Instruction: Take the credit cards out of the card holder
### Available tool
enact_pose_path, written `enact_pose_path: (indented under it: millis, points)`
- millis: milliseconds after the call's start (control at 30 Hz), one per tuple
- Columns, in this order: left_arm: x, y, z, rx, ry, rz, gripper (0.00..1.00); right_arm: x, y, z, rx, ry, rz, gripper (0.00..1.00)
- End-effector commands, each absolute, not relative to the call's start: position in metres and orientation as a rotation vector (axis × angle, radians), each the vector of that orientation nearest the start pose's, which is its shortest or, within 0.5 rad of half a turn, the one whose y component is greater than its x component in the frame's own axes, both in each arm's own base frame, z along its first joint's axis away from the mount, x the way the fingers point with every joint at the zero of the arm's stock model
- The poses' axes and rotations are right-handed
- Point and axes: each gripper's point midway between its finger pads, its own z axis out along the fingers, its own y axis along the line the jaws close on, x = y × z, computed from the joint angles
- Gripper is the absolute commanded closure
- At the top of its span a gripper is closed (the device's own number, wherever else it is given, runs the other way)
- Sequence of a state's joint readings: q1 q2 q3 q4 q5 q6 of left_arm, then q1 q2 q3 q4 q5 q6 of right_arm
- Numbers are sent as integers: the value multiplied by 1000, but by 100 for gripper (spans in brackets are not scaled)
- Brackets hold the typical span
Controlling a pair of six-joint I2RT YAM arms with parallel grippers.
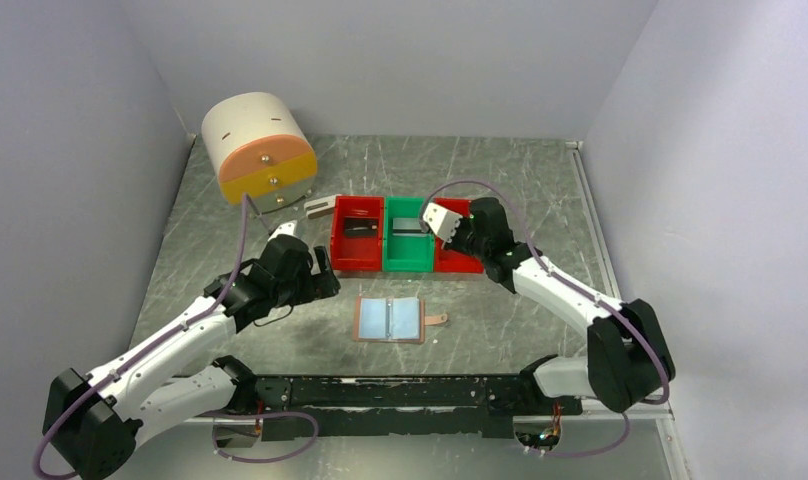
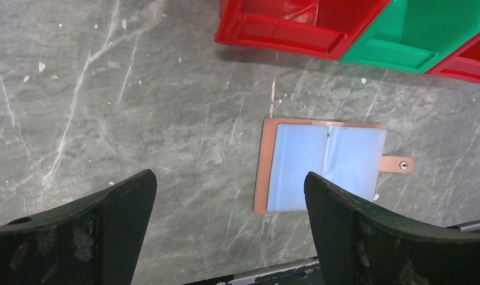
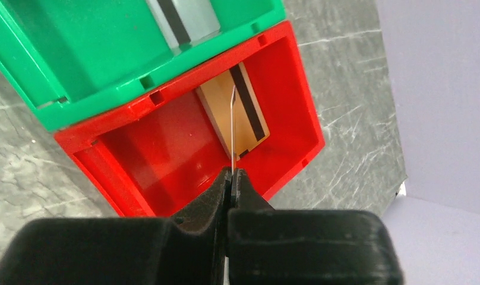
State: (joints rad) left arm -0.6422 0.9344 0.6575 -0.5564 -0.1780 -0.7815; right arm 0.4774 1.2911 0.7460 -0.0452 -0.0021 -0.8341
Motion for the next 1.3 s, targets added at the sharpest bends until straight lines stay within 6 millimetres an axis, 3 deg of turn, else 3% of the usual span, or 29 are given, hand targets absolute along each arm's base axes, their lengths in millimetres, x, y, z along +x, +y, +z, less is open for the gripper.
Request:
enact_pose_path:
  millis: [0,267,433,900,967,1033,1067,1267]
  points:
    - [207,-154,111,-236,2435,-458,0,363,143,124,-1404,1688,-258,100]
    - [206,-156,110,-242,2437,-478,0,391,140,104,-1444,1678,-296,100]
    - [204,-154,111,-248,2431,-482,0,405,146,116,-1465,1613,-303,100]
    - [200,-152,109,-258,2436,-480,0,435,146,79,-1594,1636,-306,96]
    - [199,-152,108,-258,2442,-479,0,434,145,77,-1590,1634,-309,92]
    - [199,-151,108,-258,2442,-479,0,430,144,75,-1605,1641,-303,75]
    - [199,-152,107,-258,2442,-481,0,429,143,73,-1614,1656,-294,72]
    - [200,-156,105,-247,2458,-490,1,424,139,68,-1619,1690,-282,68]
